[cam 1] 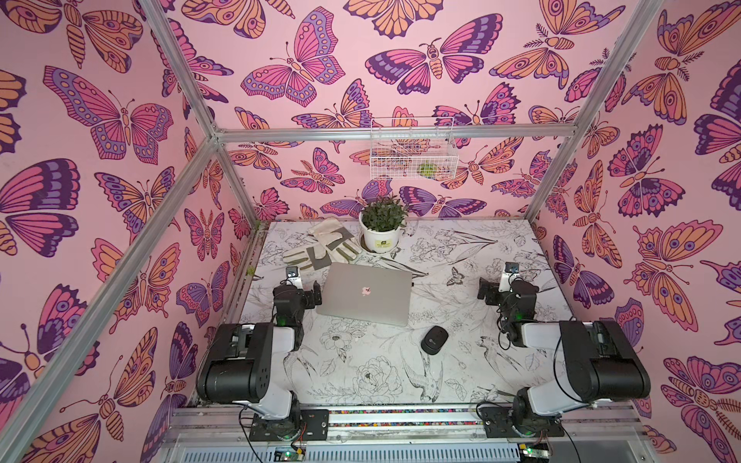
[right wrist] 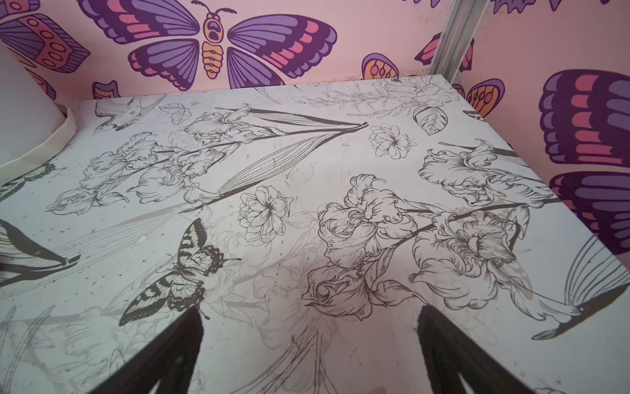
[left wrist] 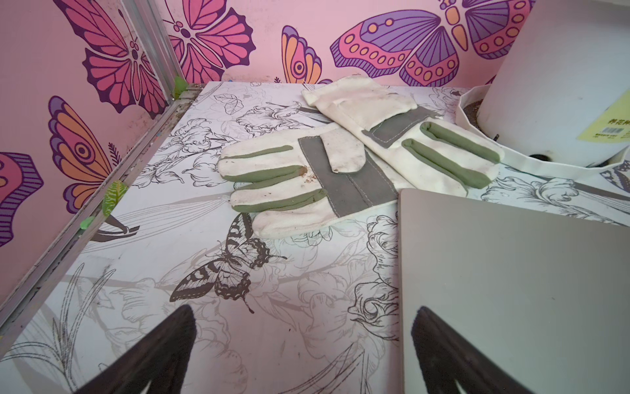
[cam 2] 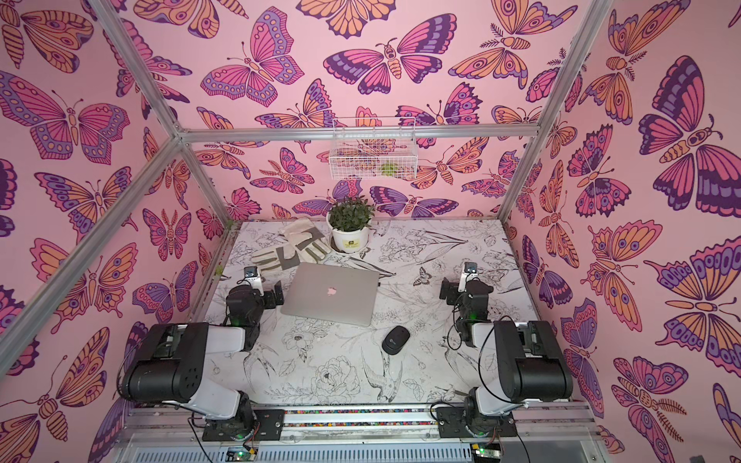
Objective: Insert the wireless mouse receiver into the laptop
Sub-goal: Reset both arms
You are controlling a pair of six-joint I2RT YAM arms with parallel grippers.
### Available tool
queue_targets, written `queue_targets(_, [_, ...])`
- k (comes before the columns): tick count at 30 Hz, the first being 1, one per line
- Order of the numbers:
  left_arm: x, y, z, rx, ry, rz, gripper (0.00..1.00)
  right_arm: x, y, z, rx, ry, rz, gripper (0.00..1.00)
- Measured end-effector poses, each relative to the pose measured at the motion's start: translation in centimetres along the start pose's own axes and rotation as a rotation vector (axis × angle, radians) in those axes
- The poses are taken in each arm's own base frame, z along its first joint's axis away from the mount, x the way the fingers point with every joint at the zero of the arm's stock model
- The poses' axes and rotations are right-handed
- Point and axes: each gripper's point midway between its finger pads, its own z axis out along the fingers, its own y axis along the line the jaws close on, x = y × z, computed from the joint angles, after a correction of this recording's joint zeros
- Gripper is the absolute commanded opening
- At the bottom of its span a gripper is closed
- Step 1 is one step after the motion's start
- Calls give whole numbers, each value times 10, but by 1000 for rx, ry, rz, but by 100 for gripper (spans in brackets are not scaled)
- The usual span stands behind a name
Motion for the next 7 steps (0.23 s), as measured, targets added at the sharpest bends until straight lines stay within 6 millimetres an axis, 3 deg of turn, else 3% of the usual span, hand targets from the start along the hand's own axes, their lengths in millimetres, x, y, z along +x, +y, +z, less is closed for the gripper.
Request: queue_targets(7, [0, 0, 0, 0, -1, 0, 100, 2, 1, 1, -3, 21, -2, 99])
